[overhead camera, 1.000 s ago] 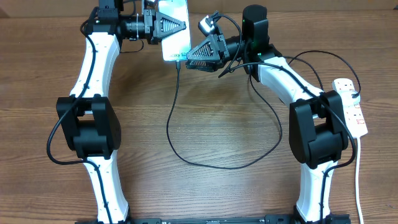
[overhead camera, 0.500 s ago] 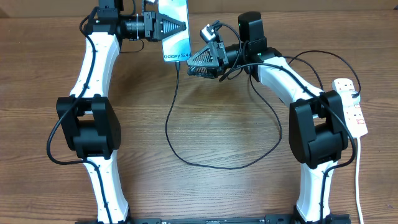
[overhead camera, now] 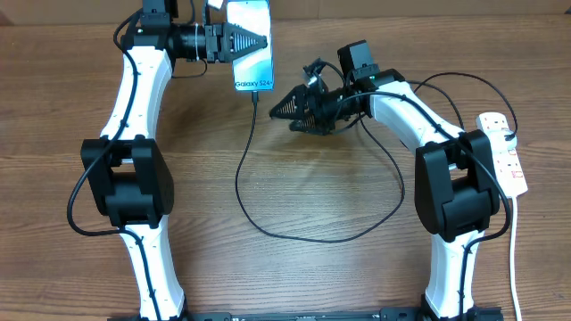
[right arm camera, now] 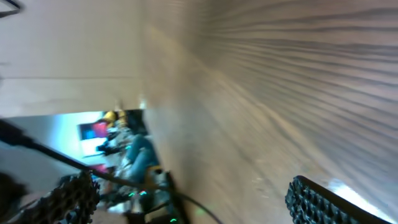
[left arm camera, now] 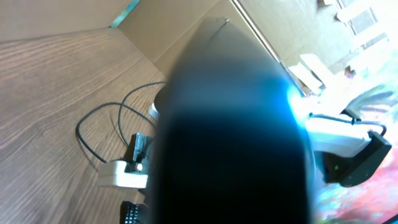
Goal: Plug charger to phone and switch on socket
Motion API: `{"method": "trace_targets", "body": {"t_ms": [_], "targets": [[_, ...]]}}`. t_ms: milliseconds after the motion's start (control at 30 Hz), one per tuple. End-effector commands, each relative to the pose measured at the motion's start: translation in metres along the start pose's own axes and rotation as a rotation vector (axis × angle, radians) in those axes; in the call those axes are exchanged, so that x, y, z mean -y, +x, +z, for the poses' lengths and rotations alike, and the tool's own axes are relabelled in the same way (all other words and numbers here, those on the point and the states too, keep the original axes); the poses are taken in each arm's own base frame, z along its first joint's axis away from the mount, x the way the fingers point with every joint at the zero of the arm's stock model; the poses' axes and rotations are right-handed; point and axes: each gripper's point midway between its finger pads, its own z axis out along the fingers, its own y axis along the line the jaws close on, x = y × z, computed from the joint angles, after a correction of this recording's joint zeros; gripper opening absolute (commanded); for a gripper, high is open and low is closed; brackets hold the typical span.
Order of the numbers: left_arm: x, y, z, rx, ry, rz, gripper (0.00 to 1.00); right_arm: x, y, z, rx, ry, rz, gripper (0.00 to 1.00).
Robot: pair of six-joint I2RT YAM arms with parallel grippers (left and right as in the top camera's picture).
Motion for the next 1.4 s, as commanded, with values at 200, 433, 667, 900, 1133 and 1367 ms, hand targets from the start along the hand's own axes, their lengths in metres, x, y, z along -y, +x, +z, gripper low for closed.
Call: {"method": "trace_targets", "body": {"t_ms": [200, 433, 667, 900, 1133, 1367], "targets": [[0.019, 0.006, 0.009, -0.006, 0.063, 0.232, 0.04, 0.04, 0.002, -0.015, 0.027, 0.313, -0.049, 0.97], [-0.01, 0.03, 0.018, -0.092, -0.113, 0.161, 0.04, 0.056, 0.007, -0.02, 0.018, 0.409, -0.022, 0.97], [-0.02, 0.042, 0.023, -0.119, -0.193, -0.107, 0.04, 0.022, 0.023, -0.009, -0.053, 0.2, -0.038, 0.54], [-0.026, 0.021, 0.02, -0.035, -0.217, -0.412, 0.04, -0.059, 0.03, -0.013, -0.091, -0.278, -0.169, 0.63], [-0.027, 0.012, 0.02, 0.008, -0.217, -0.617, 0.04, -0.08, 0.013, -0.019, -0.071, -0.382, -0.19, 0.61], [-0.028, 0.006, 0.019, 0.026, -0.215, -0.639, 0.04, -0.093, -0.01, -0.022, -0.053, -0.395, -0.127, 0.54]]}}
